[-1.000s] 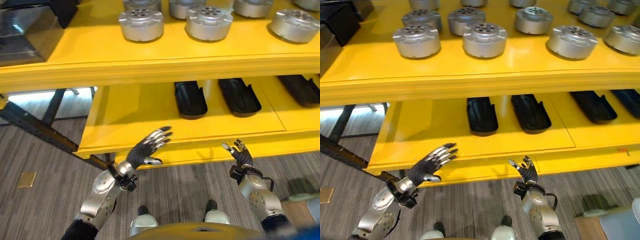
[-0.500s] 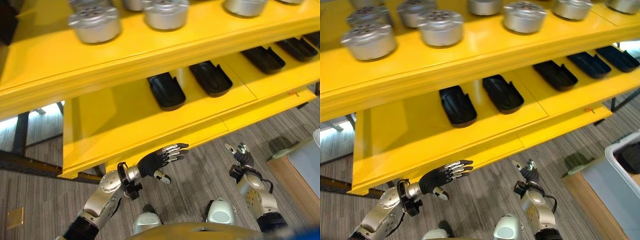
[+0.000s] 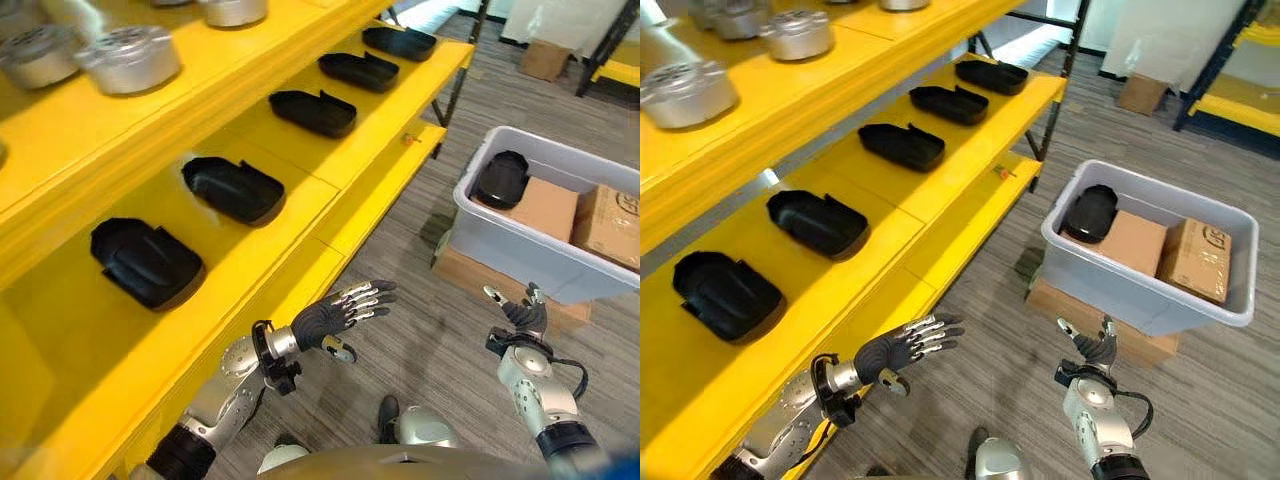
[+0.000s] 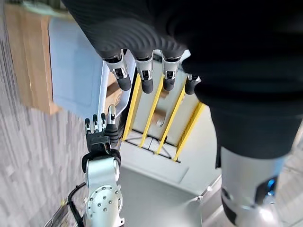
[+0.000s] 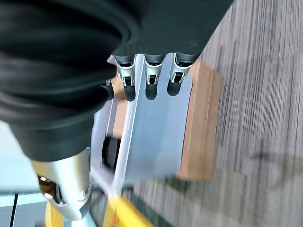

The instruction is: Move parts from the plastic box to the shelf.

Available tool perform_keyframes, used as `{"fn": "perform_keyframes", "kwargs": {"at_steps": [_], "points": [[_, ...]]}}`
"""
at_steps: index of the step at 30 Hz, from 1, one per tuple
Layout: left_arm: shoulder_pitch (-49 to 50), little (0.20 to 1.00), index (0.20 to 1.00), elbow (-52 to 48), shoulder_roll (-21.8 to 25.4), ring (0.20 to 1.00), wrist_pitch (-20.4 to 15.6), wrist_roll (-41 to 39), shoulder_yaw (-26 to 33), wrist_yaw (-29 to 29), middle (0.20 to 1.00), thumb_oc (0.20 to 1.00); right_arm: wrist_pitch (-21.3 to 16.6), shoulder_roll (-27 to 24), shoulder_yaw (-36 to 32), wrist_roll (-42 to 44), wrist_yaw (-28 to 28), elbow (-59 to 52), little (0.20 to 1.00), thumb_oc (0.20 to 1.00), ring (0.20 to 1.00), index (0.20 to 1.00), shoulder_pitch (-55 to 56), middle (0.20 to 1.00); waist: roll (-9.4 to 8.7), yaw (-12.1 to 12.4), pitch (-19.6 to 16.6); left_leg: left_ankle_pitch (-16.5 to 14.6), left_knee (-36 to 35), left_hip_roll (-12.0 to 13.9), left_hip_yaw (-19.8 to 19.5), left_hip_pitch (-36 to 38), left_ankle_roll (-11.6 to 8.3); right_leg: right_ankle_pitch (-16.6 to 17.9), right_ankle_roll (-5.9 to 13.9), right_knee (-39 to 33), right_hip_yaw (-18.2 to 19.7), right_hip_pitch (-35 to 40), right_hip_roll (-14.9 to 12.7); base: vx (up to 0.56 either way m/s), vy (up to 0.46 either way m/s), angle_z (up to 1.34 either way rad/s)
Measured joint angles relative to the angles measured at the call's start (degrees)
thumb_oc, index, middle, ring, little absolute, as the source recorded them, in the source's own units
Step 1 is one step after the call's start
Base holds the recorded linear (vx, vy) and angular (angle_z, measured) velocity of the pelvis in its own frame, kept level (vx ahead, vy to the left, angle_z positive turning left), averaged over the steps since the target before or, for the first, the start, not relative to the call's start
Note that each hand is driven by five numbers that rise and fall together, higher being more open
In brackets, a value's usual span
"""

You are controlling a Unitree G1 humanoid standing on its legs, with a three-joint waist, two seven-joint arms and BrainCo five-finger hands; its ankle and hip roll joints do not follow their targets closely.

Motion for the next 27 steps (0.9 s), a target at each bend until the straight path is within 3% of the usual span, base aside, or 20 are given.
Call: {"fn": "perform_keyframes", "kwargs": {"at_steps": [2, 4, 5, 6, 7, 8, 9, 11, 14, 15, 17, 18, 19, 23, 27], "points": [[-0.7, 1.0, 1.0, 0.9, -0.6, 1.0, -0.4, -1.0, 0.2, 0.5, 1.0, 1.0, -0.4, -0.7, -0.9, -0.7, 2.2, 0.5, 1.0, 1.0, 1.0, 1.0, 0.3, 1.0, 0.06, -0.3, 0.1, 1.1, 1.3, 0.9, -0.8, 0.5, -0.04, -0.7, -0.58, 1.2, 2.5, -0.6, 0.8, 0.11, -0.217, -0.7], [-0.6, 1.0, 1.0, 1.0, -1.0, 1.0, -1.5, -1.6, 1.1, 2.6, 1.0, 1.0, -0.9, -0.9, -0.7, -2.2, 4.7, 0.5, 1.0, 1.0, 1.0, 1.0, 0.2, 1.0, -0.65, -0.2, 0.5, 0.9, 7.2, 2.5, -7.0, 0.0, 0.23, -0.4, -2.43, 1.7, 7.8, 0.1, 2.1, 0.17, -0.085, -1.04], [-0.1, 1.0, 1.0, 1.1, -1.3, 1.0, -2.2, -1.4, 1.8, 4.6, 1.0, 1.0, -1.0, -1.1, -0.3, -2.5, 5.9, 0.3, 1.0, 1.0, 1.0, 1.0, 0.0, 1.0, -1.48, 0.0, 0.8, -1.6, 7.7, 1.4, -11.6, -0.2, -1.28, 0.2, -3.45, 1.0, 10.4, 0.6, 2.3, 0.19, -0.067, -1.17], [0.5, 1.0, 1.0, 1.1, -1.2, 1.0, -2.9, -1.0, 2.7, 6.9, 1.0, 1.0, -1.2, -1.2, -0.2, -2.6, 6.9, -0.2, 1.0, 1.0, 1.0, 1.0, -0.2, 1.0, -1.83, -0.2, 0.8, -3.7, 5.2, -1.4, -17.4, 0.1, -2.39, 0.9, -4.26, -0.3, 12.9, 1.3, 2.3, 0.17, -0.042, -1.22], [1.0, 1.0, 1.0, 1.0, -1.2, 1.0, -3.1, -1.1, 3.9, 9.2, 1.0, 1.0, -1.4, -1.2, -0.2, -2.6, 8.0, -0.7, 1.0, 1.0, 1.0, 1.0, 0.2, 1.0, -2.2, 0.0, 1.1, -5.2, 3.7, -4.5, -22.7, -0.3, -2.19, 1.7, -4.65, -1.5, 15.7, 1.8, 2.5, 0.13, -0.033, -1.43], [1.8, 1.0, 1.0, 0.6, -1.3, 1.0, -3.4, -1.2, 6.0, 11.6, 1.0, 1.0, -1.4, -1.1, -0.1, -2.7, 9.3, -1.8, 1.0, 1.0, 1.0, 1.0, 0.8, 1.0, -2.88, 1.3, 1.6, -7.8, 2.9, -8.5, -28.4, -0.6, -0.69, 2.8, -4.59, -2.8, 19.2, 2.6, 2.5, 0.17, -0.044, -1.67], [2.9, 1.0, 1.0, 0.5, -1.4, 1.0, -3.5, -1.2, 8.2, 12.7, 1.0, 1.0, -1.4, -1.3, 0.3, -2.7, 10.3, -3.1, 1.0, 1.0, 1.0, 1.0, 1.8, 1.0, -3.24, 2.9, 1.8, -8.7, 2.6, -11.3, -32.2, -1.2, 0.36, 3.3, -3.89, -3.5, 21.0, 3.2, 2.5, 0.15, -0.042, -1.59], [5.1, 1.0, 1.0, 0.3, -1.4, 1.0, -3.3, -1.0, 11.7, 13.3, 1.0, 1.0, -1.2, -1.7, 0.0, -2.6, 11.3, -6.9, 1.0, 1.0, 1.0, 1.0, 6.3, 1.0, -3.56, 2.6, 2.0, -9.8, 2.8, -15.3, -35.1, -3.9, 1.41, 3.3, -3.66, -4.9, 21.8, 5.7, 3.2, 0.18, -0.025, -0.8], [7.5, 1.0, 1.0, 0.3, -0.6, 1.0, -3.3, -0.9, 13.2, 12.5, 1.0, 1.0, -0.8, -1.4, 0.2, -2.5, 11.3, -8.4, 1.0, 1.0, 1.0, 1.0, 10.8, 1.0, -2.53, 2.7, 1.2, -8.5, -0.6, -18.3, -34.6, -8.1, 3.68, 2.8, -2.9, -8.2, 21.3, 8.4, 4.7, 0.2, 0.04, -0.13], [8.2, 1.0, 1.0, 1.0, -1.0, 1.0, -3.3, -0.3, 12.6, 11.4, 1.0, 1.0, -0.7, -1.2, 1.2, -2.0, 11.0, -8.0, 1.0, 1.0, 1.0, 1.0, 10.8, 1.0, -0.98, 3.9, 0.9, -6.3, -4.1, -18.6, -36.3, -11.1, 4.58, 2.2, -2.93, -9.0, 21.6, 8.8, 6.2, 0.23, 0.124, -0.08], [8.8, 1.0, 1.0, 1.3, -1.3, 1.0, -3.3, 0.9, 11.6, 11.1, 1.0, 1.0, -0.7, -0.8, 3.1, -2.0, 10.8, -6.7, 1.0, 1.0, 1.0, 1.0, 8.6, 1.0, -0.8, 6.5, 1.3, -1.9, -4.1, -18.5, -42.1, -11.8, 3.61, 2.4, -2.86, -9.0, 25.5, 9.4, 6.8, 0.16, 0.125, -0.76], [9.7, 1.0, 1.0, 1.3, -1.5, 1.0, -3.3, 1.2, 11.5, 11.1, 1.0, 1.0, -0.6, -0.8, 4.7, -2.0, 10.7, -5.3, 1.0, 1.0, 1.0, 1.0, 5.7, 1.0, -0.52, 8.9, 1.4, -0.8, -3.3, -18.6, -46.1, -10.7, 5.02, 2.5, -2.71, -8.2, 28.5, 9.2, 6.9, 0.15, 0.161, -1.68], [9.1, 1.0, 1.0, 1.7, -2.0, 1.0, -3.3, 1.4, 11.2, 11.1, 1.0, 1.0, -0.7, -0.3, 4.9, -2.0, 10.4, -5.7, 1.0, 1.0, 1.0, 1.0, 2.2, 1.0, 0.47, 9.6, 1.5, -1.5, -5.8, -18.3, -45.6, -7.3, 7.62, 0.7, 0.11, -5.2, 28.4, 9.1, 6.3, 0.16, 0.179, -1.38], [2.8, 1.0, 1.0, 1.7, -1.4, 1.0, -3.7, 3.5, 11.3, 11.5, 1.0, 1.0, -0.9, 1.3, 4.4, -2.0, 9.7, -8.1, 1.0, 1.0, 1.0, 1.0, 1.3, 1.0, -0.52, 8.3, 2.3, -2.1, -9.5, -20.5, -43.4, -2.2, 10.23, -1.5, 3.9, -1.5, 21.7, 9.4, 3.4, 0.16, 0.174, -0.44], [2.6, 1.0, 1.0, 1.7, -0.5, 1.0, -3.8, 3.6, 11.4, 11.6, 1.0, 1.0, -0.6, 1.4, 4.6, -2.1, 9.8, -8.8, 1.0, 1.0, 1.0, 1.0, 1.3, 1.0, -1.18, 8.4, 2.0, -2.9, -9.4, -21.0, -40.7, -2.1, 10.8, -1.2, 5.5, -0.9, 19.1, 8.5, 2.3, 0.08, 0.114, -0.34]]}}
